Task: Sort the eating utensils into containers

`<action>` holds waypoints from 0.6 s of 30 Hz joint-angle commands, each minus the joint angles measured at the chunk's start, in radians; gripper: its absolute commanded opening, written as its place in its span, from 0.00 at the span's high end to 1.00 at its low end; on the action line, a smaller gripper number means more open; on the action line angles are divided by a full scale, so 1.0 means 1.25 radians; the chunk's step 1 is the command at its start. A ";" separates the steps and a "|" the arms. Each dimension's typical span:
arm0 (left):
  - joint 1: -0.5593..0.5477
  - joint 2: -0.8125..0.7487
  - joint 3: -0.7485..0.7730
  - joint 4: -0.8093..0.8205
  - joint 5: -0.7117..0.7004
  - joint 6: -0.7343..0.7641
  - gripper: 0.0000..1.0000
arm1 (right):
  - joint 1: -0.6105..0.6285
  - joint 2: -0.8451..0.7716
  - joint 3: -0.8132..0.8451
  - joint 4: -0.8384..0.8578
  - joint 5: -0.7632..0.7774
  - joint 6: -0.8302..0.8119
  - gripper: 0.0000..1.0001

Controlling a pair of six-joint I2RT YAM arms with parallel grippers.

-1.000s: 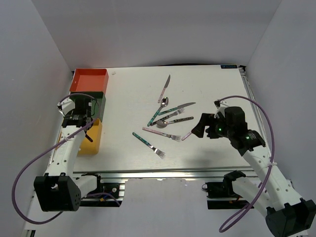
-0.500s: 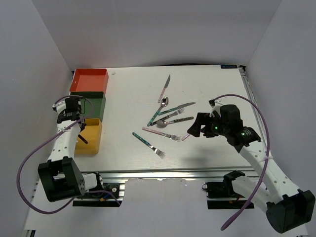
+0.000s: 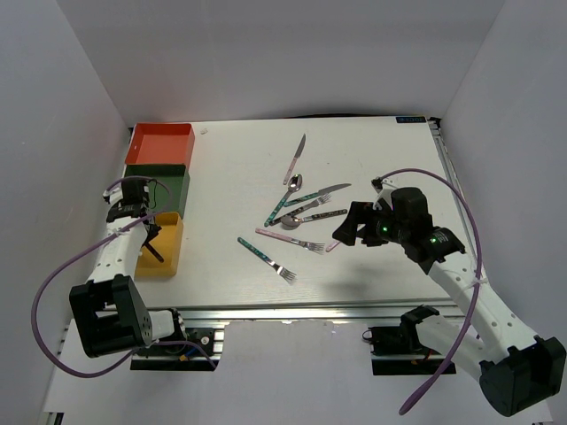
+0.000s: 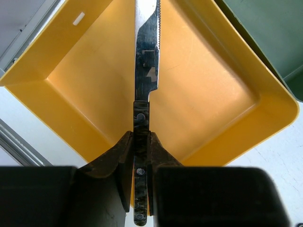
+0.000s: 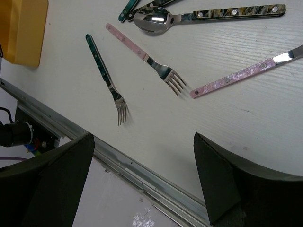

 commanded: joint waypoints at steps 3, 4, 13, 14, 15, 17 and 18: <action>0.003 -0.022 0.021 -0.004 -0.016 0.000 0.80 | 0.007 -0.004 -0.001 0.026 0.012 -0.001 0.11; 0.002 -0.025 0.024 -0.008 -0.017 0.000 0.76 | 0.007 -0.004 -0.002 0.027 0.014 -0.003 0.11; 0.003 -0.076 0.045 -0.052 -0.078 -0.022 0.25 | 0.009 0.003 -0.011 0.040 0.010 -0.002 0.11; 0.003 -0.085 0.046 -0.056 -0.090 -0.025 0.23 | 0.009 0.005 -0.012 0.041 0.009 -0.001 0.11; 0.003 -0.092 0.048 -0.057 -0.091 -0.026 0.22 | 0.009 0.006 -0.012 0.046 0.009 -0.001 0.11; 0.002 -0.109 0.053 -0.054 -0.064 -0.023 0.07 | 0.010 0.017 -0.016 0.066 0.011 0.003 0.11; 0.003 -0.131 0.051 -0.047 -0.042 -0.017 0.03 | 0.010 0.025 -0.015 0.074 0.015 0.009 0.11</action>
